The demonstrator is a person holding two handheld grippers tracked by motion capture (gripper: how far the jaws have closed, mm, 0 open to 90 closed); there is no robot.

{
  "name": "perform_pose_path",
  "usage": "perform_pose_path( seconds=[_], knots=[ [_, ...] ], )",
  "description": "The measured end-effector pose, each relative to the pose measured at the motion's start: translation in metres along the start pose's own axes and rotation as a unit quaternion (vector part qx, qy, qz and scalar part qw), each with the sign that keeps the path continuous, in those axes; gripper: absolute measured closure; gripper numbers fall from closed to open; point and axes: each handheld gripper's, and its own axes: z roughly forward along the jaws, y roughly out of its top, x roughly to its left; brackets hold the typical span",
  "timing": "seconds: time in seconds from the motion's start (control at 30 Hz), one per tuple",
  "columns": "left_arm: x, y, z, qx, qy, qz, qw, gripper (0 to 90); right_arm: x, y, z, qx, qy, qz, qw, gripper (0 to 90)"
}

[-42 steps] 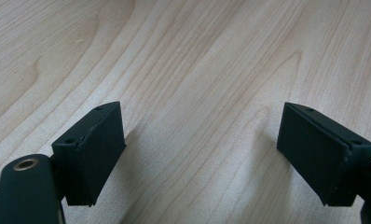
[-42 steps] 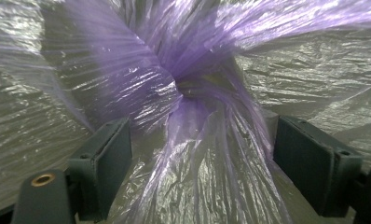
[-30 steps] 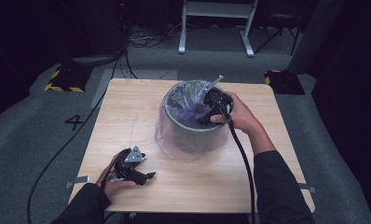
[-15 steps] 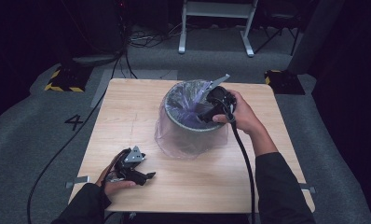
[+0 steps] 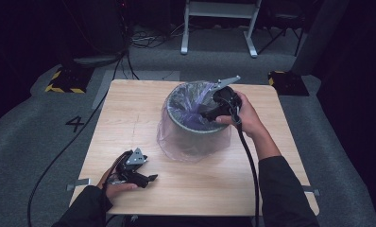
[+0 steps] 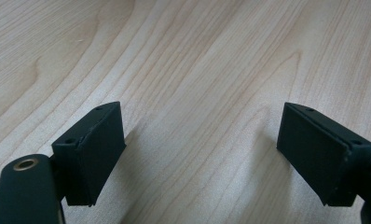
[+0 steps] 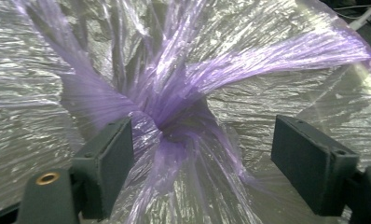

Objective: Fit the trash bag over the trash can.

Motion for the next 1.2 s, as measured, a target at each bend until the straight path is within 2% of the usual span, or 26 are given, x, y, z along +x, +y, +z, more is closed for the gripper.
perform_pose_path(
  seconds=[0.17, 0.23, 0.3, 0.33, 0.5, 0.63, 0.77, 0.97, 1.2],
  knots=[
    [0.0, 0.0, 0.0, 0.0, 0.0, 0.001, 1.0, 14.5, 0.0, 0.0, -0.004, -0.014, -0.006, -0.005, 0.9999, 22.9],
    [0.0, 0.0, 0.0, 0.0, 0.0, 0.0, 1.0, 14.5, 0.001, 0.0, -0.008, -0.03, -0.015, 0.004, 0.9994, 20.7],
    [0.0, 0.0, 0.0, 0.0, 0.0, 0.0, 1.0, 14.5, 0.001, 0.0, -0.008, -0.033, -0.015, 0.005, 0.9993, 19.9],
    [0.0, 0.0, 0.0, 0.0, 0.0, 0.001, 1.0, 14.5, 0.001, 0.0, -0.011, -0.043, -0.017, 0.009, 0.9989, 19.9],
    [0.0, 0.0, 0.0, 0.0, 0.0, 0.0, 1.0, 14.5, 0.002, -0.002, -0.016, -0.06, -0.013, 0.004, 0.9981, 19.5],
    [0.0, 0.0, 0.0, 0.0, 0.0, 0.001, 1.0, 14.5, 0.0, -0.004, -0.024, -0.088, -0.008, 0.009, 0.996, 19.2],
    [0.0, 0.0, 0.0, 0.0, 0.0, 0.001, 1.0, 14.5, -0.001, -0.006, -0.028, -0.099, -0.009, 0.012, 0.9949, 19.0],
    [0.0, 0.0, 0.0, -0.001, 0.0, 0.001, 1.0, 14.5, 0.0, -0.01, -0.038, -0.127, -0.026, 0.007, 0.9915, 19.8],
    [0.0, 0.0, 0.0, -0.001, 0.0, 0.001, 1.0, 14.4, 0.0, -0.017, -0.044, -0.132, -0.031, 0.004, 0.9907, 19.8]
  ],
)
